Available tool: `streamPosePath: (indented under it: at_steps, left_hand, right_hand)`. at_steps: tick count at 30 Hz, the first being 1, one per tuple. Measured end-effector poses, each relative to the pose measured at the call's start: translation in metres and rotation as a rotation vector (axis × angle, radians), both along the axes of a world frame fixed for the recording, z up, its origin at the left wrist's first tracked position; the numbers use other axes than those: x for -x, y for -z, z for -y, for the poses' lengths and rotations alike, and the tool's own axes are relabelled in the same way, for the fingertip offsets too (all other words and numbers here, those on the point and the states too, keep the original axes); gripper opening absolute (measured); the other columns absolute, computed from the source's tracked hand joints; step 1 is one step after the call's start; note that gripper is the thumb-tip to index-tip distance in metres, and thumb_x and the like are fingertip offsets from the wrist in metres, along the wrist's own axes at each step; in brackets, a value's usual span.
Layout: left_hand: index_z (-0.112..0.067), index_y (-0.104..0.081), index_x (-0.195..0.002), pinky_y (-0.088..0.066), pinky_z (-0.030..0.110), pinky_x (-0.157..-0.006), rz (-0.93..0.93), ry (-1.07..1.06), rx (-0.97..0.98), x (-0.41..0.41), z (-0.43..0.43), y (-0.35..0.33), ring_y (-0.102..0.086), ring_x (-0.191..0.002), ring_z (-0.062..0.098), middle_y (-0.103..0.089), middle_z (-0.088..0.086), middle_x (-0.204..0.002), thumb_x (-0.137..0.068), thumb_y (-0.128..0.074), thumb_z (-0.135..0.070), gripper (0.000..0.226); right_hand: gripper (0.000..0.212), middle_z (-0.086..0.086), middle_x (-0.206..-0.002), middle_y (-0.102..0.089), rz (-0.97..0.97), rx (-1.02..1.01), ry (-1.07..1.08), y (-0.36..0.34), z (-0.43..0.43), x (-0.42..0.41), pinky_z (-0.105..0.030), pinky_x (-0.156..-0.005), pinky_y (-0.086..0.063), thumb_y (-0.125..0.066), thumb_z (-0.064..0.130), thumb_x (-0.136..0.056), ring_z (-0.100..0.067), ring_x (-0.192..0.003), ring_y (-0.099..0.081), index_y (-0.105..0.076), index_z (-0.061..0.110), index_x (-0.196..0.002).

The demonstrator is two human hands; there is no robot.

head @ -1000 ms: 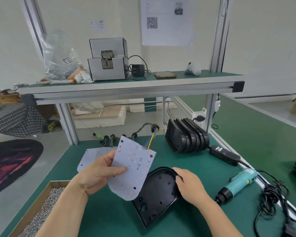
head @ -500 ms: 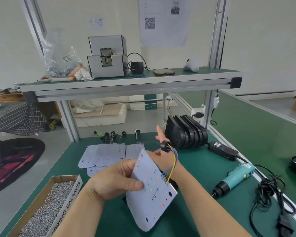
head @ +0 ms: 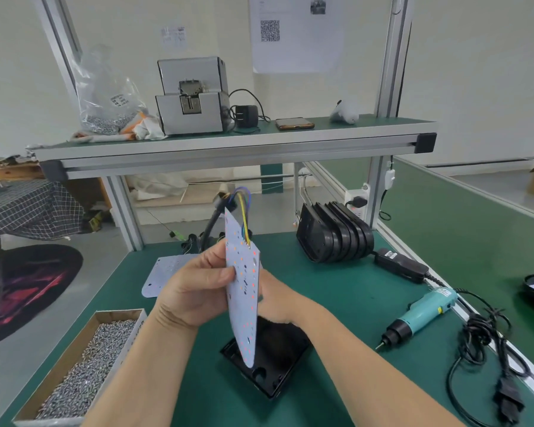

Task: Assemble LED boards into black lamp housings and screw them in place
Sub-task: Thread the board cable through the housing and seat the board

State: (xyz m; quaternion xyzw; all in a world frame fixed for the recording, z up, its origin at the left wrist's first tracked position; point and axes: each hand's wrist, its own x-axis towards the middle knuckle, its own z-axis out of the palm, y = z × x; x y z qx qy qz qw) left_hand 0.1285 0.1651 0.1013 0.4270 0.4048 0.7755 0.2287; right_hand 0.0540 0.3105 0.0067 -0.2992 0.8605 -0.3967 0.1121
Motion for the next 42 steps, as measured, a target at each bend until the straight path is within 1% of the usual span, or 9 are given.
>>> streamPosePath:
  at_steps: [4,8,12,15,19,26,32,38,42]
  left_hand:
    - [-0.009,-0.065,-0.114,-0.05,0.035,-0.082,0.001,0.007,-0.001,0.008,-0.008,-0.026,-0.07,-0.083,0.021,-0.072,0.005,-0.096,-0.096,-0.058,-0.01,0.019]
    - [-0.012,-0.064,-0.096,-0.047,0.03,-0.07,0.099,-0.178,-0.076,0.009,0.0,-0.054,-0.062,-0.063,0.016,-0.064,0.002,-0.073,-0.081,-0.079,-0.015,0.022]
    - [-0.01,-0.05,-0.09,-0.044,0.028,-0.063,0.12,-0.206,-0.123,0.005,-0.011,-0.073,-0.056,-0.055,0.014,-0.057,0.002,-0.066,-0.074,-0.084,-0.013,0.039]
    - [-0.003,-0.058,-0.094,-0.053,0.03,-0.065,0.129,-0.092,-0.106,0.002,-0.02,-0.08,-0.063,-0.059,0.017,-0.064,0.007,-0.071,-0.078,-0.08,-0.008,0.028]
    - [-0.003,-0.07,-0.101,-0.059,0.033,-0.069,0.164,-0.055,-0.044,0.001,-0.016,-0.082,-0.072,-0.07,0.019,-0.073,0.008,-0.082,-0.085,-0.073,-0.009,0.017]
    - [-0.016,-0.075,-0.114,-0.059,0.034,-0.079,0.223,-0.431,0.127,0.007,0.017,-0.039,-0.074,-0.093,0.018,-0.076,0.004,-0.107,-0.086,-0.064,-0.013,0.031]
    - [-0.008,-0.076,-0.103,-0.06,0.032,-0.065,0.591,-0.632,0.231,0.006,0.057,0.039,-0.074,-0.076,0.023,-0.075,0.009,-0.094,-0.09,-0.061,-0.019,0.023]
    - [-0.002,-0.057,-0.078,-0.028,0.016,-0.034,0.808,-0.959,0.661,0.018,0.064,0.096,-0.034,-0.028,0.011,-0.044,0.005,-0.046,-0.107,-0.038,-0.043,0.053]
    - [-0.005,-0.071,-0.102,-0.056,0.04,-0.084,0.605,-0.913,1.234,0.024,0.045,0.1,-0.071,-0.081,0.012,-0.076,0.009,-0.094,-0.098,-0.052,-0.054,0.053]
  right_hand:
    - [0.05,-0.007,-0.153,-0.037,-0.14,-0.311,-0.141,0.016,0.018,-0.014,-0.048,-0.117,-0.028,-0.062,0.031,-0.096,-0.027,-0.139,-0.031,-0.05,0.027,-0.145]
    - [0.056,-0.005,-0.138,-0.042,-0.244,-0.107,0.214,0.01,0.028,-0.017,-0.041,-0.1,-0.044,-0.069,0.029,-0.091,-0.03,-0.126,-0.046,-0.044,0.015,-0.139]
    - [0.075,-0.003,-0.149,-0.03,-0.148,-0.078,0.147,-0.007,0.044,-0.012,-0.041,-0.099,-0.046,-0.07,0.017,-0.089,-0.026,-0.128,-0.042,-0.027,0.027,-0.15]
    - [0.013,-0.004,-0.111,-0.041,-0.198,0.05,0.168,-0.013,0.058,-0.007,-0.03,-0.073,-0.039,-0.061,0.013,-0.096,-0.02,-0.093,-0.042,-0.05,0.019,-0.093]
    - [0.025,-0.009,-0.08,-0.048,-0.087,0.104,0.164,-0.015,0.051,-0.006,-0.045,-0.073,-0.043,-0.044,0.021,-0.107,-0.032,-0.077,-0.047,-0.046,0.013,-0.083]
    - [0.023,0.013,-0.056,-0.064,0.079,0.947,0.509,-0.076,0.001,0.005,-0.015,-0.049,-0.044,-0.052,0.024,-0.099,0.0,-0.048,-0.053,-0.054,0.011,-0.08]
    - [0.031,-0.004,-0.059,-0.066,0.103,1.09,0.534,-0.093,-0.038,0.01,-0.018,-0.039,-0.036,-0.041,0.022,-0.109,-0.008,-0.04,-0.045,-0.052,0.01,-0.082]
    - [0.031,-0.004,-0.061,-0.066,0.162,1.06,0.562,-0.062,-0.039,-0.018,-0.02,-0.04,-0.037,-0.04,0.022,-0.109,-0.012,-0.04,-0.042,-0.053,0.01,-0.083]
    - [0.032,-0.005,-0.064,-0.066,0.217,1.16,0.56,-0.056,-0.033,-0.026,-0.022,-0.044,-0.037,-0.039,0.023,-0.11,-0.012,-0.043,-0.043,-0.053,0.012,-0.082]
